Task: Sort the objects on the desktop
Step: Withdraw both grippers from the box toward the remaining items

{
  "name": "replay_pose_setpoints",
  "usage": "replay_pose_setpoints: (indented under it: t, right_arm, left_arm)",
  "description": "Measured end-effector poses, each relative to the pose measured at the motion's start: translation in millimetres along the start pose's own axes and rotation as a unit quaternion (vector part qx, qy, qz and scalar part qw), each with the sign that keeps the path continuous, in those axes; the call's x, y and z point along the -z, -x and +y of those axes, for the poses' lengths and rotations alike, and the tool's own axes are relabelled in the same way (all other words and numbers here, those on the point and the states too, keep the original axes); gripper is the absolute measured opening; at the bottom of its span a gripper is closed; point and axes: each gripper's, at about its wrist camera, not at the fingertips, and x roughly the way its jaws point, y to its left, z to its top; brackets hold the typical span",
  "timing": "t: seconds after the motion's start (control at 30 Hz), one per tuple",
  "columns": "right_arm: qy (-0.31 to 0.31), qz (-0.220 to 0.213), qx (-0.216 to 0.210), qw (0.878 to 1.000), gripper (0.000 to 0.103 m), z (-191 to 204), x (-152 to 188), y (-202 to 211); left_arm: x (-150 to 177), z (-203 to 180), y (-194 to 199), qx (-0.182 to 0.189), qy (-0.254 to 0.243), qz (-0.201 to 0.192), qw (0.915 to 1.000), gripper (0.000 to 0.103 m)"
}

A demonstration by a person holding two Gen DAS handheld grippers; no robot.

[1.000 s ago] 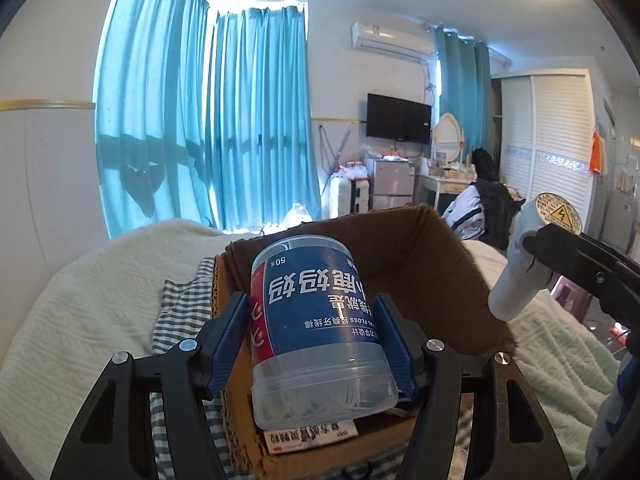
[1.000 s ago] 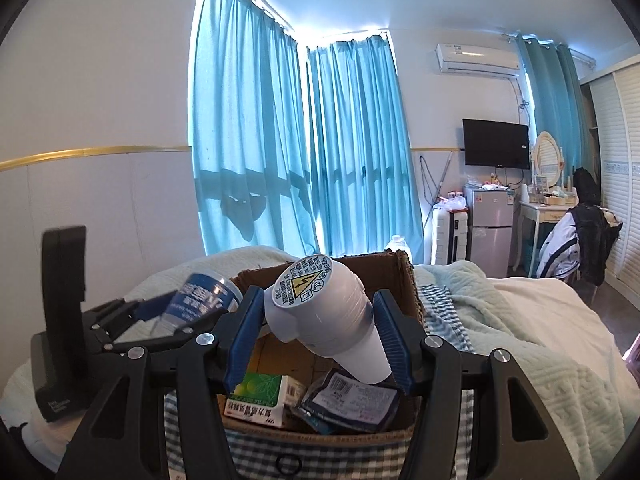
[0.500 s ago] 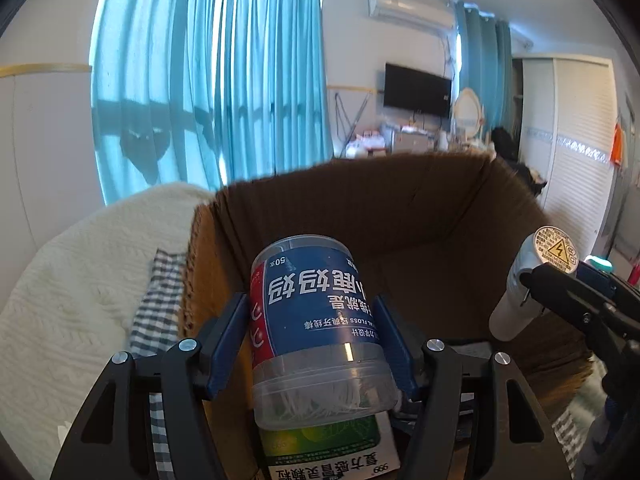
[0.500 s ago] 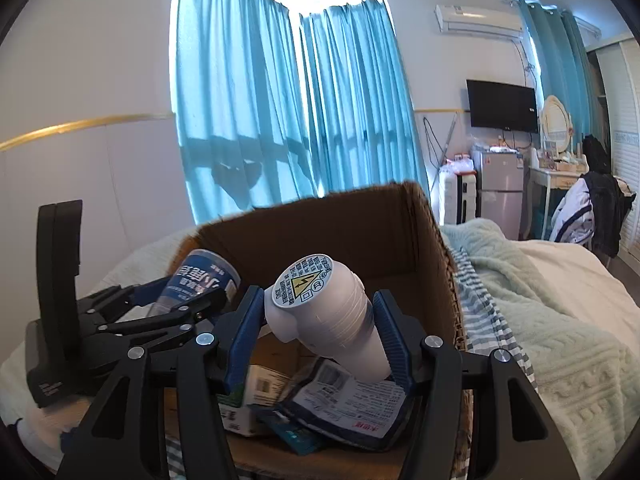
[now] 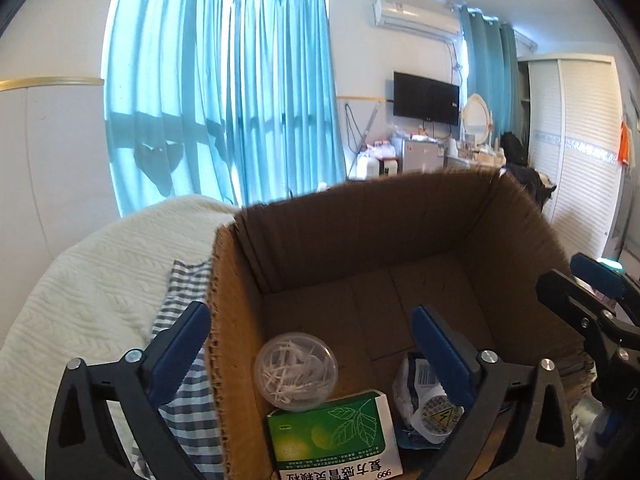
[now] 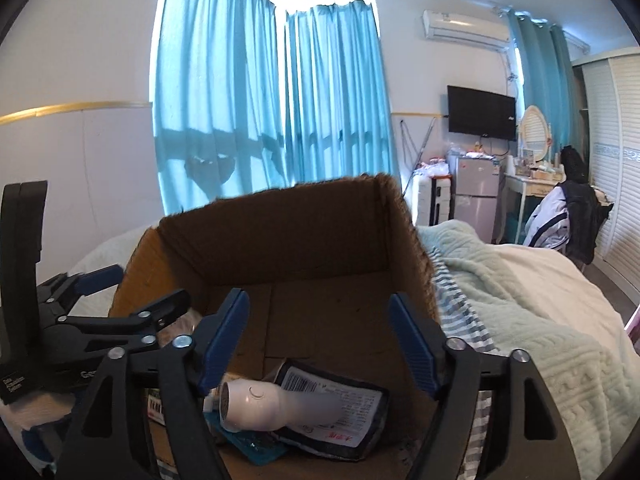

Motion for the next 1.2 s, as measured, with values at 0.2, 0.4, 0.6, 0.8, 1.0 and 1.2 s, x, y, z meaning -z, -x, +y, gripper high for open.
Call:
replay_pose_setpoints:
  t: [0.2, 0.4, 0.6, 0.8, 1.0, 1.2]
  right_arm:
    - [-0.005, -0.025, 0.008, 1.0, 0.095, -0.1, -12.5, 23.5]
    - [-0.001, -0.036, 0.019, 0.999, 0.103, 3.2, -20.5, 43.8]
    - [0.0, -0.028, 0.041, 0.999, 0.103, 3.5, -27.5, 64.3]
    - [0.0, -0.034, 0.067, 0.997, 0.103, 5.0, -30.8, 87.7]
    - [-0.018, -0.036, 0.096, 0.995, 0.103, 6.3, -31.3, 107.4]
    - [-0.02, -0.036, 0.104, 0.994, 0.103, 11.6, -31.3, 126.2]
  left_arm:
    - [-10.9, 5.1, 19.6, -0.014, -0.001, -0.017, 0.9998, 0.103]
    - [-14.9, 11.5, 37.9, -0.028, 0.017, -0.023, 0.9992, 0.103]
    - [-18.6, 15.6, 59.1, -0.036, 0.017, -0.031, 0.9987, 0.103]
    - [-16.2, 16.4, 81.6, -0.053, 0.015, -0.035, 0.9979, 0.103]
    - [-13.2, 17.8, 102.1, -0.053, 0.014, -0.03, 0.9981, 0.103]
    - [-10.4, 20.4, 119.1, -0.055, 0.017, -0.025, 0.998, 0.103]
